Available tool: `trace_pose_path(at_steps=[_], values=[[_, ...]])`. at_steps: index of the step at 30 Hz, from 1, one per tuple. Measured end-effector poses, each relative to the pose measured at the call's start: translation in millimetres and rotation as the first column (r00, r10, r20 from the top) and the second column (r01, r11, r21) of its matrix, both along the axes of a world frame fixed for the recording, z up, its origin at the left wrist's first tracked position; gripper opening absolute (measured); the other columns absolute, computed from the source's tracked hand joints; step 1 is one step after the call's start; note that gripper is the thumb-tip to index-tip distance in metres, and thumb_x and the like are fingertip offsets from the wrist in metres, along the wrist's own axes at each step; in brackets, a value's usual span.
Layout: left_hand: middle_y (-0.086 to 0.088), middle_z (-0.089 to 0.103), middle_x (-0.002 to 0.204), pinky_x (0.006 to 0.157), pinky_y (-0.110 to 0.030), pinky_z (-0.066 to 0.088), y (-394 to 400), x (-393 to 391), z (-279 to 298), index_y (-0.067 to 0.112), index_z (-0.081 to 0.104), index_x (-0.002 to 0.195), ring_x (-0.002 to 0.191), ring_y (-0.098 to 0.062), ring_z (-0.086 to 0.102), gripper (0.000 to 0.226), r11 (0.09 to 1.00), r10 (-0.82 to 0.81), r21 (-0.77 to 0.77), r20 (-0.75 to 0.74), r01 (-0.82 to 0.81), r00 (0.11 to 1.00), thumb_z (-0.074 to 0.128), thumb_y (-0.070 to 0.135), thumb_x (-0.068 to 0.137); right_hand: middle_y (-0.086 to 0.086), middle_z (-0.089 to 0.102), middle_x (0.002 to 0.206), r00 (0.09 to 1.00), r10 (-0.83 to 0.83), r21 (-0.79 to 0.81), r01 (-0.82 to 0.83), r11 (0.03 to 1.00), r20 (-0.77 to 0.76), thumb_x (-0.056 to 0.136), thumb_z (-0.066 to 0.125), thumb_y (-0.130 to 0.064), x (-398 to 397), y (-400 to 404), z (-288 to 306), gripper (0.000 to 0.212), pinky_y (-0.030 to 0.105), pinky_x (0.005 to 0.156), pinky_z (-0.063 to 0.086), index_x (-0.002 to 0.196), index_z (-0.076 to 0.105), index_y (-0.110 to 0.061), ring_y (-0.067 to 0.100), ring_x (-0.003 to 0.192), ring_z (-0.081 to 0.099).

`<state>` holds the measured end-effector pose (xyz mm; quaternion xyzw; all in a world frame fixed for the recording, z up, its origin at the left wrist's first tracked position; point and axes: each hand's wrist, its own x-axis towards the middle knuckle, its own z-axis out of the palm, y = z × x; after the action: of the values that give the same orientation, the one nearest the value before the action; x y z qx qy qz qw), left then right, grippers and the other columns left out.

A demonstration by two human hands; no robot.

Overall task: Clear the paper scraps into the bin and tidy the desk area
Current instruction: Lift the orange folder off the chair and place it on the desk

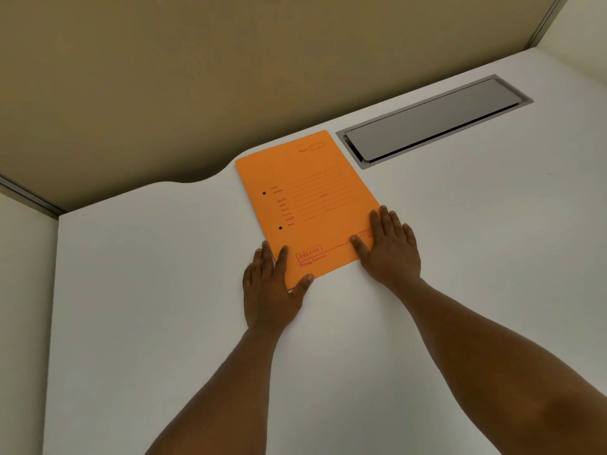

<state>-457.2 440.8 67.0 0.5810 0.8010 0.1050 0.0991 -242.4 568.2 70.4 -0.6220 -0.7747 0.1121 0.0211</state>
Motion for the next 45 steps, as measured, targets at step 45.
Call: trace_pose_path(at_steps=[45], values=[[-0.002, -0.007, 0.165, 0.121, -0.038, -0.002, -390.1, 159.3, 139.0, 0.018, 0.002, 0.156, 0.151, -0.020, -0.008, 0.092, 0.993, -0.099, -0.059, -0.002, 0.098, 0.995, 0.005, 0.076, 0.084, 0.003, 0.006, 0.164, 0.978, 0.133, 0.038, -0.128, 0.991, -0.159, 0.093, 0.013, -0.071, 149.8, -429.4, 134.6, 0.082, 0.035, 0.117, -0.004, 0.156, 0.011, -0.019, 0.018, 0.150, 0.001]])
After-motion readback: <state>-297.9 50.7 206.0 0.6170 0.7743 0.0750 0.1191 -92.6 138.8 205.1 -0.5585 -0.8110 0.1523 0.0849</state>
